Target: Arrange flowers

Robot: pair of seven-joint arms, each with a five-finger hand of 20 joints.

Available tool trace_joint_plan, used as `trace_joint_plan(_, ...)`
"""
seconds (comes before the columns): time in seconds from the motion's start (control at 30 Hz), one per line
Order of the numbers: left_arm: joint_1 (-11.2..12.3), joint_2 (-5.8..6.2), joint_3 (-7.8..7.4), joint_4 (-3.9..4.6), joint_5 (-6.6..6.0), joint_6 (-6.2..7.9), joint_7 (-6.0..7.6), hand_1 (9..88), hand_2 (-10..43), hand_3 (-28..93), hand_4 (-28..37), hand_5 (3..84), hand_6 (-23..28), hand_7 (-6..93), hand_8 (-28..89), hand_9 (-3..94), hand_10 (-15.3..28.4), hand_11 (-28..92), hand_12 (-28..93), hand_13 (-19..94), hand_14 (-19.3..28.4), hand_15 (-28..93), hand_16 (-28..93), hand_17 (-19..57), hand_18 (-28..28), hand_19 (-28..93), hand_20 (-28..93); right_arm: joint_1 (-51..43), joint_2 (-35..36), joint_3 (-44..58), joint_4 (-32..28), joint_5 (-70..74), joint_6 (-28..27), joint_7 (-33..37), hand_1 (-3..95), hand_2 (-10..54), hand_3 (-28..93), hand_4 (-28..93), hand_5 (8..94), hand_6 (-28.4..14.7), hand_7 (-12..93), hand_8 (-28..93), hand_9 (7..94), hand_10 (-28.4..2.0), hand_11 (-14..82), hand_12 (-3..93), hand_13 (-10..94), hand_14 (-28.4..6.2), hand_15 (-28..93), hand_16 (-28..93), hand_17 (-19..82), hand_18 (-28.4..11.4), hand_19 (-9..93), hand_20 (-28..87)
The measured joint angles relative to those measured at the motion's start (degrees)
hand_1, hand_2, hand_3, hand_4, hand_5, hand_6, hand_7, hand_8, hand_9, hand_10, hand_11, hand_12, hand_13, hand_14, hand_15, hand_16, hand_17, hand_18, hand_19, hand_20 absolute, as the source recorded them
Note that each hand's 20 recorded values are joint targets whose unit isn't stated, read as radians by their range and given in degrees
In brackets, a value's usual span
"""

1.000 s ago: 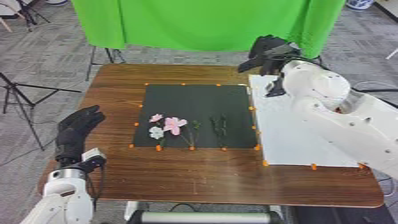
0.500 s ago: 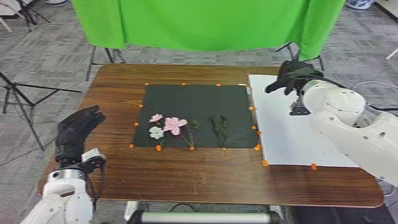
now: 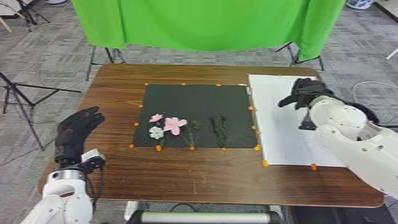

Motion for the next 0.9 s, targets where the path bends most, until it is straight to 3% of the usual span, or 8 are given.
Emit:
trace_joint_plan(0.2,-0.1,0.06,0.14,0.00,-0.13,0.00,0.09,41.2,9.4,65,-19.6,55.2,2.4,20.6,-2,54.5,14.0,26,11,45,16.1,27,-4,15.7,12.0,19,21,-1.7,0.0,0.5,1.2,0.0,0.6,0.6,33.2,-9.5,66,-18,65.7,0.6,15,-8,85.9,-12.2,23.2,22.0,93,-2.8,57,29,63,-15.3,93,55)
trace_joint_plan(0.4,-0.1,0.02,0.20,-0.02,-0.15,0.00,0.04,41.1,9.4,66,-19.6,55.2,2.4,20.6,-3,54.3,13.9,26,11,45,16.2,27,-4,15.6,12.0,19,21,-3.5,-0.3,2.1,2.2,0.4,2.3,0.8,44.2,-9.5,67,-18,66.0,0.9,16,-6,85.9,-11.4,23.0,22.1,94,-2.3,57,29,64,-14.3,93,54)
trace_joint_plan(0.53,0.0,-0.02,0.20,-0.03,-0.18,0.00,0.04,41.1,9.4,65,-19.6,55.2,2.5,20.7,-3,54.3,13.9,26,11,45,16.2,27,-4,15.7,12.0,19,21,-4.7,-0.6,3.3,2.6,3.0,3.0,0.6,55.5,-9.5,61,-18,69.0,0.1,18,6,88.9,-9.3,11.9,34.0,94,-1.7,57,28,64,-13.6,93,53)
trace_joint_plan(0.67,0.0,-0.05,0.16,-0.07,-0.27,0.03,0.06,41.1,9.4,65,-19.5,55.3,2.5,20.7,-3,54.3,13.9,26,11,45,16.1,27,-4,15.6,12.1,19,21,-4.8,-0.6,2.9,2.8,4.3,5.9,0.1,60.9,-9.5,60,-18,75.0,-0.4,22,9,91.6,-8.3,8.4,36.5,94,-1.2,58,27,65,-12.9,93,52)
trace_joint_plan(0.9,0.1,-0.17,0.16,-0.07,-0.45,0.05,0.08,41.0,9.4,66,-19.5,55.3,2.4,20.6,-3,54.4,14.0,26,11,45,16.1,27,-4,15.6,12.0,19,21,-5.0,-0.6,0.7,3.0,4.1,12.2,-0.7,63.1,-9.5,61,-18,77.7,-1.1,24,8,93.2,-9.0,7.9,36.8,94,-0.8,60,26,67,-12.3,93,52)
